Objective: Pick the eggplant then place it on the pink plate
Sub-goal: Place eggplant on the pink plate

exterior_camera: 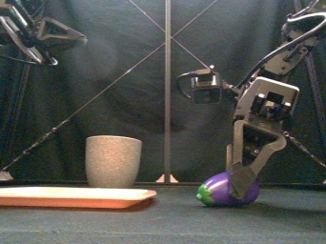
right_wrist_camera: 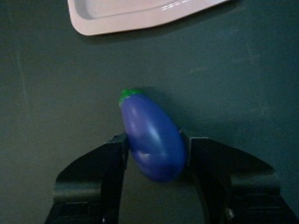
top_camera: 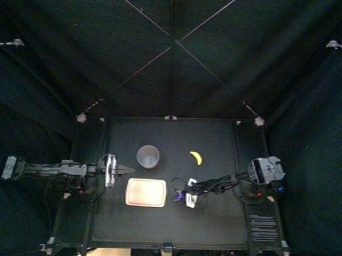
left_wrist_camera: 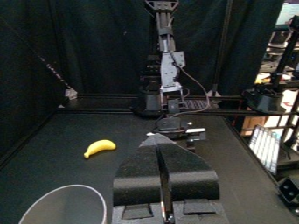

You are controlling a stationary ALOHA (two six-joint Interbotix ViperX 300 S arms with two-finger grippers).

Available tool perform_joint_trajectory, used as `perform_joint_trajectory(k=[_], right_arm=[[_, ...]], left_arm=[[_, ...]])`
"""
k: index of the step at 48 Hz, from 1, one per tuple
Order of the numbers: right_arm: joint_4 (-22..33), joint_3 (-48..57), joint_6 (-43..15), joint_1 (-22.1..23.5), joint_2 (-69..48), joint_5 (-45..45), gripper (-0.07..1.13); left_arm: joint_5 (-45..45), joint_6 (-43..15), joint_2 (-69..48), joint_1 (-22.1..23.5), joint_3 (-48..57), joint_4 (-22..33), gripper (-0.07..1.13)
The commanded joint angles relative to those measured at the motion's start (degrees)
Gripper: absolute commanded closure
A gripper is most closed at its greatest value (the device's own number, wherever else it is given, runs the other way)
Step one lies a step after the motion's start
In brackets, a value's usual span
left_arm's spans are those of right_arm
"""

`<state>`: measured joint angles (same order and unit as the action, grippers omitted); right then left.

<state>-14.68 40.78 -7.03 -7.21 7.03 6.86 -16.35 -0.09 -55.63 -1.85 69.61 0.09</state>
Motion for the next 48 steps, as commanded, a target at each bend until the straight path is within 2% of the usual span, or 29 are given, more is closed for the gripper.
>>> perform_joint_trajectory(k=[1,5,8,17,26,36,41,48], right_arm=[[0.5,-1.8,0.1,0.0,-1.0,0.6,0.47],[1.2,-2.8,0.1,0.3,-1.1,0.6,0.58],[2.5,-4.0,0.2,0.4,-1.1,0.6,0.61],[10.4,-12.7,0.2,2.5,-0.7,-0.2,0.6],[18.6,-24.3,0.3,3.6,4.6,-0.3,0.6],[21.1,-33.9,0.4,4.0,12.7,0.0,0.59],[20.9,-36.1,0.4,4.1,15.5,0.1,0.52],[20.9,-36.3,0.3,4.3,16.4,-0.1,0.28]], left_arm=[[-0.3,-0.1,0.2,-0.1,-0.7,0.0,1.09],[-0.3,-0.1,0.2,-0.1,-0.7,0.0,1.09],[-0.3,0.0,0.2,-0.1,-0.7,0.0,1.09],[-0.3,-0.1,0.2,-0.1,-0.7,0.0,1.09],[-0.3,-0.1,0.2,-0.1,-0.7,0.0,1.09],[-0.3,0.0,0.2,-0.1,-0.7,0.0,1.09],[-0.3,-0.1,0.2,-0.1,-0.6,0.0,1.09],[-0.3,-0.1,0.2,-0.2,-0.6,0.0,1.09]])
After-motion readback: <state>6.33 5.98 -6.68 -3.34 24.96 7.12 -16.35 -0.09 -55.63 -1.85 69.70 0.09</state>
